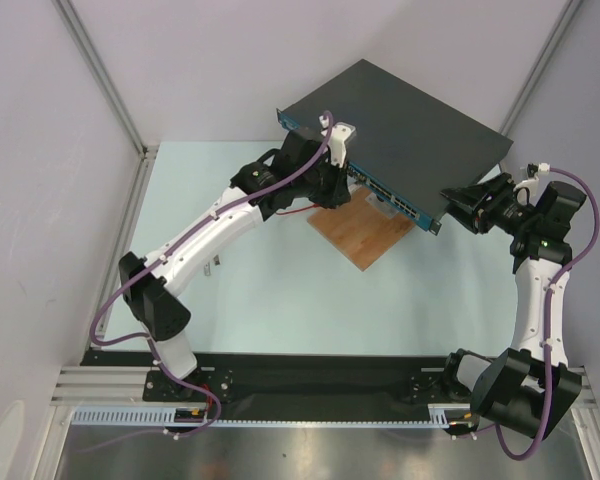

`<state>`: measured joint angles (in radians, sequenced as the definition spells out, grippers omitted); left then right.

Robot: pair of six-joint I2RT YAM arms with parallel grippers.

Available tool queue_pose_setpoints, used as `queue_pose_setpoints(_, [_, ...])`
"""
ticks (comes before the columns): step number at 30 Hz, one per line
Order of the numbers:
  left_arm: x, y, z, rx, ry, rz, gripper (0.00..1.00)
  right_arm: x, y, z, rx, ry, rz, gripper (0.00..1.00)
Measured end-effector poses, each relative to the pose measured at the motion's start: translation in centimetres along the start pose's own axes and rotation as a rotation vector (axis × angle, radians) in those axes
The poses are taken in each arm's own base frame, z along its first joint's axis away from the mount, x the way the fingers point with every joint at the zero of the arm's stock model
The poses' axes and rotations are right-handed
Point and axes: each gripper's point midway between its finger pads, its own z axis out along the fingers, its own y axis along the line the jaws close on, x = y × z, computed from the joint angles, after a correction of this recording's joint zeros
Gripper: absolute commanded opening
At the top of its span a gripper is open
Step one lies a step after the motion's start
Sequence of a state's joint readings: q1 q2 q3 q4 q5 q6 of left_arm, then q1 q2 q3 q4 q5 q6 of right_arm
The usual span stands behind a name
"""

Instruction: Insert the plug into the switch port

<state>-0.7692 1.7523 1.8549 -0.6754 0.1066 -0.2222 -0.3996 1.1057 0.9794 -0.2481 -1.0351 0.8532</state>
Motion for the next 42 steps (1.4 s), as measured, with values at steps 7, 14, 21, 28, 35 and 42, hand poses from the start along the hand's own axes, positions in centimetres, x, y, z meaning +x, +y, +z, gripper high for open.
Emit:
queue_pose_setpoints(7, [-0.2, -0.2, 0.0, -0.001, -0.006, -0.042, 0.0, 0.0, 0.0, 0.0, 0.0, 0.001, -0.001, 0.0])
queue_pose_setpoints(14, [-0.6, -0.4, 0.2, -0.007, -0.02, -0.053, 0.0, 0.0, 0.0, 0.1, 0.001, 0.0, -0.001, 0.0])
queue_pose_setpoints(21, [-0.1, -0.6, 0.6, -0.02, 0.009, -0.048, 0.0, 0.0, 0.0, 0.1, 0.002, -0.002, -0.002, 0.0])
queue_pose_setpoints(28, [0.8, -0.5, 1.3, -0.037, 0.037, -0.039, 0.0, 0.0, 0.0, 0.1, 0.002, -0.002, -0.002, 0.0])
queue_pose_setpoints(35, [0.1, -0.5, 0.7, -0.04, 0.047, 0.002, 0.0, 0.0, 0.0, 0.1, 0.003, -0.001, -0.008, 0.0])
queue_pose_setpoints(42, [-2.7, -0.7, -0.3, -0.064, -0.012, 0.08, 0.0, 0.1, -0.1, 0.1, 0.005, 0.002, -0.015, 0.0])
